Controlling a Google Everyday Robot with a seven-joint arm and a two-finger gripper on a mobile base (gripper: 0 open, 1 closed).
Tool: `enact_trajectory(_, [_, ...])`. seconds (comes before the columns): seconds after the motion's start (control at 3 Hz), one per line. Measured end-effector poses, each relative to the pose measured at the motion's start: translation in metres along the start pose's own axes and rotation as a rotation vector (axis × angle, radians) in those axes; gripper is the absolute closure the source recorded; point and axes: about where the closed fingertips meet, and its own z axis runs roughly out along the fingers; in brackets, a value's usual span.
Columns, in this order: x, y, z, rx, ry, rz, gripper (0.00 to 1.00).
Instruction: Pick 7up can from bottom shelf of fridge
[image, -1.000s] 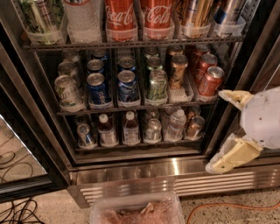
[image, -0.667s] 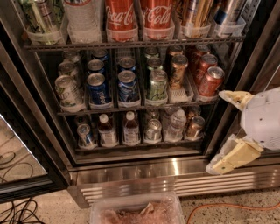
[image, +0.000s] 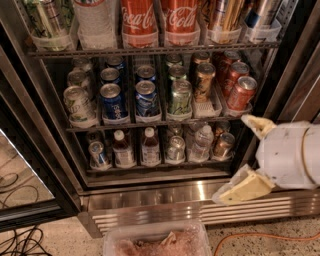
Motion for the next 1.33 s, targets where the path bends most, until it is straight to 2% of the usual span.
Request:
enact_trajectory(0.33, [0.015, 0.037, 0.045, 0.019, -0.036, 0.133, 0.00])
enact_trajectory(0.67, [0.021, 0.034, 0.054, 0.065, -0.036, 0.161, 0.00])
enact_trajectory(1.0, [0.021, 0.034, 0.054, 0.066, -0.036, 0.160, 0.00])
enact_trajectory(1.33, [0.042, 0.035, 0.057, 0.075, -0.033, 0.170, 0.00])
